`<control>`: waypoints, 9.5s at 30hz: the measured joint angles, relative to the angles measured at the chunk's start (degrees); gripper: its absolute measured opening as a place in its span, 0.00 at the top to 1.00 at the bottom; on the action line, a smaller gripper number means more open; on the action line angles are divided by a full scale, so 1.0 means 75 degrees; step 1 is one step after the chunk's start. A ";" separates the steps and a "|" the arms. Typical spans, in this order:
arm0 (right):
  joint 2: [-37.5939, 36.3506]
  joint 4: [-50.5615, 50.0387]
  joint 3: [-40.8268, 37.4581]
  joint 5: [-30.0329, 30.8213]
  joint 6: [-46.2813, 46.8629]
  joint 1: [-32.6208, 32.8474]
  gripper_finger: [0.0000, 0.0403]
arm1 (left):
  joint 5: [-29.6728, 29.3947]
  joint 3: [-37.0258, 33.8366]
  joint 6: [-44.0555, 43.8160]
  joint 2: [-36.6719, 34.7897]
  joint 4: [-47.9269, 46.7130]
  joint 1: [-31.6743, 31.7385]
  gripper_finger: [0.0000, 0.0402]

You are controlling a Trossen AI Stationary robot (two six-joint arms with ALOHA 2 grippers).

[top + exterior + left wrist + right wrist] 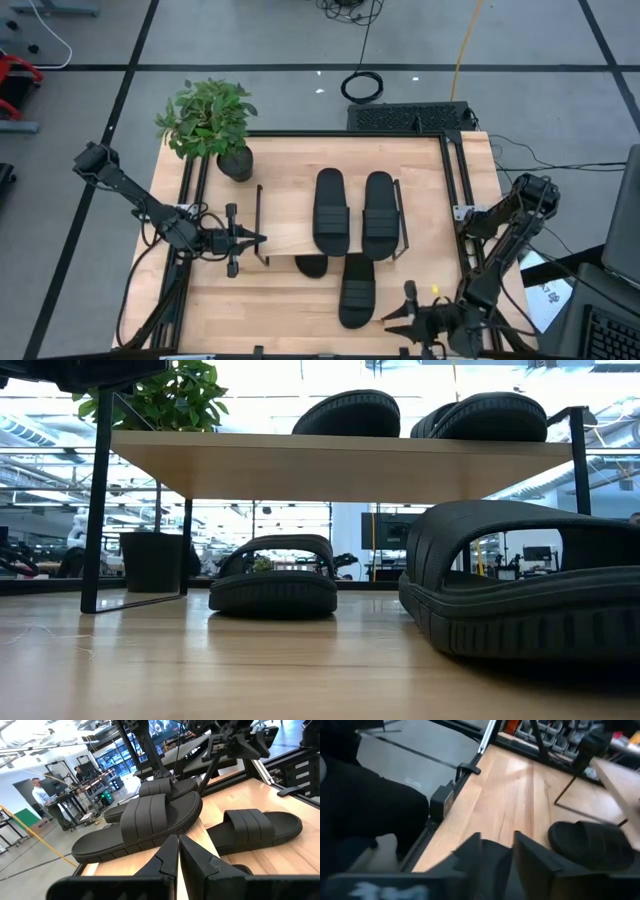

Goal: Pick and place slides into the shelf
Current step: Put the black slipper under the shelf

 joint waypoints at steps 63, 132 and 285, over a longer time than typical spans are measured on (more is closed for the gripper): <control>0.3564 -0.4272 0.3241 0.0778 0.1926 -0.1213 0.50 | -0.0207 0.0000 -0.0706 -0.0002 -0.0067 0.0003 0.95; 0.3235 -0.5081 0.3229 0.0978 0.1729 -0.1517 0.88 | -0.0189 -0.0003 -0.0830 -0.0002 -0.0305 0.0017 0.95; 0.3318 -0.3086 0.2138 -0.1746 0.2826 -0.2277 0.99 | -0.0200 -0.0003 -0.0841 -0.0002 -0.1133 0.0031 0.95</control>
